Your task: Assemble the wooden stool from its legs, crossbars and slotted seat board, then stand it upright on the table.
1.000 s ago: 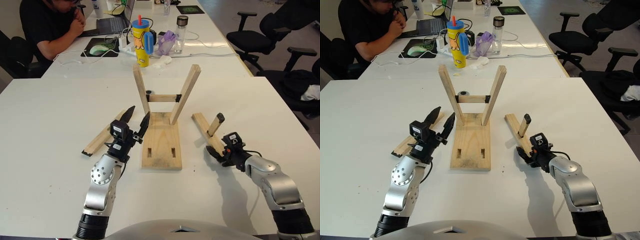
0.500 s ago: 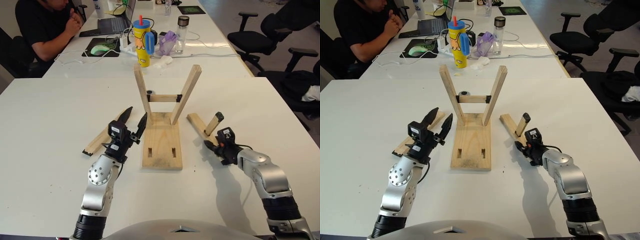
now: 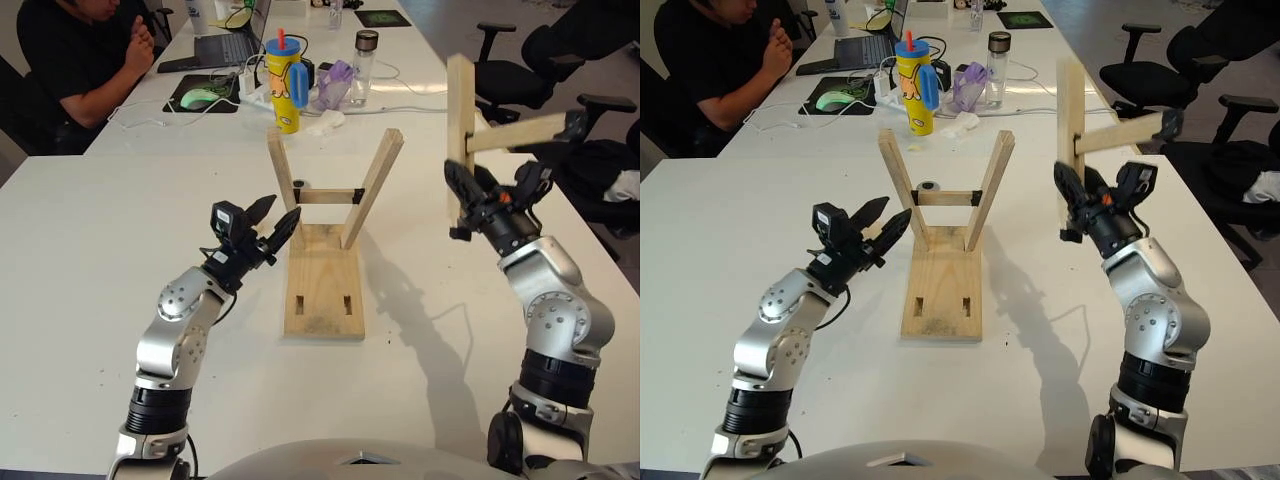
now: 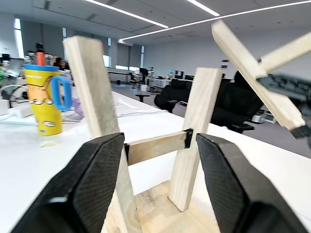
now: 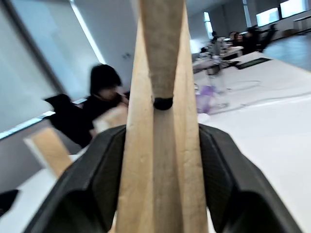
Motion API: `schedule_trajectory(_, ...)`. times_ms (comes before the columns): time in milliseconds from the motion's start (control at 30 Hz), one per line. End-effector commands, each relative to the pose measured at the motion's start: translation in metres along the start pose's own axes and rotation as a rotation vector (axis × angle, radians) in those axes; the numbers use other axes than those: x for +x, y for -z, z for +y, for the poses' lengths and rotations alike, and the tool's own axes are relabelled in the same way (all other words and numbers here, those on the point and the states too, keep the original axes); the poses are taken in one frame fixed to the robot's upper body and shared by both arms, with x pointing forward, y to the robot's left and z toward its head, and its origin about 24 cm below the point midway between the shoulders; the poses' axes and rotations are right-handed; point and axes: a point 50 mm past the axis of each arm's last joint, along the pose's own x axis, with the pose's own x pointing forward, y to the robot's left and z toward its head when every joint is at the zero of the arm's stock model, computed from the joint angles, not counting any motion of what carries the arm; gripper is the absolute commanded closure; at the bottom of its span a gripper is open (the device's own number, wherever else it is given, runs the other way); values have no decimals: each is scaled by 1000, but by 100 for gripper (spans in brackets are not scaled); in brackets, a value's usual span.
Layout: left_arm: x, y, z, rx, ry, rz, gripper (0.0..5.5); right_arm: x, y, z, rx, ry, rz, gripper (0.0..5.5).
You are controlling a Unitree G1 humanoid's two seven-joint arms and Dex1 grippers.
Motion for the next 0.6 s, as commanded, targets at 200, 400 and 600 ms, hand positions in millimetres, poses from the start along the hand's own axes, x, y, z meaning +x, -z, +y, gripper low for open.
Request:
schedule_trajectory(200, -8, -36, -5, -394, 259, -77, 174, -9, -13, 34, 180, -407, 175, 346)
schedule_trajectory(400, -2, -61, -3, -612, 378, -115, 89, -18, 6, 55, 306, -618, 362, 346)
schedule_trajectory(600, 0, -63, -7, -691, 465, -21, 84, -17, 14, 62, 426, -739, 420, 346)
